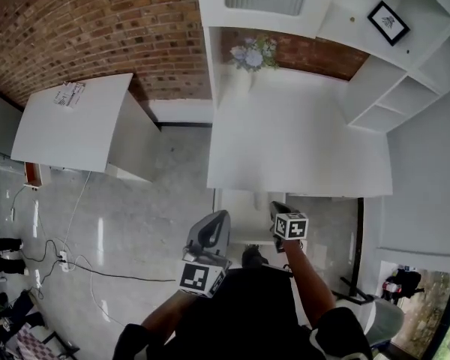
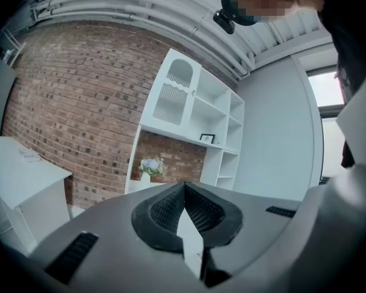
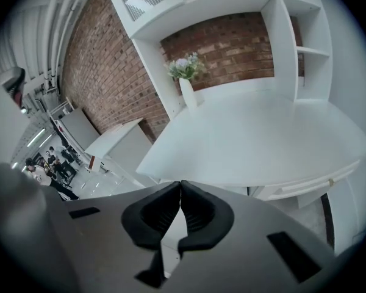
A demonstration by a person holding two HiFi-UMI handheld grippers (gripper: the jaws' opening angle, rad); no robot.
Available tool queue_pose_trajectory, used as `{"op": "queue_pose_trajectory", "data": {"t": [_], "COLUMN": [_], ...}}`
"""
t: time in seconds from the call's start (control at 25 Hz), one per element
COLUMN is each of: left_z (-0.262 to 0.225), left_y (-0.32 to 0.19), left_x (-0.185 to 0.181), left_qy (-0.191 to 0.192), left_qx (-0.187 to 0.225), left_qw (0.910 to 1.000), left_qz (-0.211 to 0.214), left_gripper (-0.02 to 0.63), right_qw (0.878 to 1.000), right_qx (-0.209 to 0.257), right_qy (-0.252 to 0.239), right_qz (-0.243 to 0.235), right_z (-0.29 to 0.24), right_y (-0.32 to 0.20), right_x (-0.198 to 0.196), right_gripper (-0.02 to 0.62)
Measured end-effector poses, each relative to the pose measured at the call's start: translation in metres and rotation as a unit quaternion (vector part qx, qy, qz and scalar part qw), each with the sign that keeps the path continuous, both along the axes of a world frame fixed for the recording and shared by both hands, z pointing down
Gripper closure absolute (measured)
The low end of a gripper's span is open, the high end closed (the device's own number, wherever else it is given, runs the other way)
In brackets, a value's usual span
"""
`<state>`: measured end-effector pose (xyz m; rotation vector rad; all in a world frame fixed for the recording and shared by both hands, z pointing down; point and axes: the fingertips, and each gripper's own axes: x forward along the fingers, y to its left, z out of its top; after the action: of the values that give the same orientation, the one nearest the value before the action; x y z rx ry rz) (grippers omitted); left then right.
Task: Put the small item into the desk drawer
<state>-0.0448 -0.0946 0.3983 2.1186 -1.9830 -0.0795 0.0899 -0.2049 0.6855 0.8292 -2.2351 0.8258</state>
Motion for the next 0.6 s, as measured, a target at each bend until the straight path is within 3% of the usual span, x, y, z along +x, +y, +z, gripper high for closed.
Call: {"op": "queue_pose_trajectory", "data": {"t": [0.32, 0.6], "left_z": [-0.009, -0.014], "left_y": [0.006, 0.012], "left_x": [0.001, 0.006], "left_qy": [0.002, 0.001], "left_qx": [0.012, 0.013], "left_qw": [0.9999, 0.9999], "left_qz": [0.006, 0.003], "left_gripper": [0.583, 0.583], "right_qw": [0.996, 0.98], "right_qx": [0.071, 0.164], "right_qy": [-0.061, -0.113], "right_qz": [0.009, 0.017], "right_z": [-0.094, -0.188], "right_y": [0.008, 0.025], "right_x": [-0.006, -0.001], "right_gripper": [0.58, 0.58]}}
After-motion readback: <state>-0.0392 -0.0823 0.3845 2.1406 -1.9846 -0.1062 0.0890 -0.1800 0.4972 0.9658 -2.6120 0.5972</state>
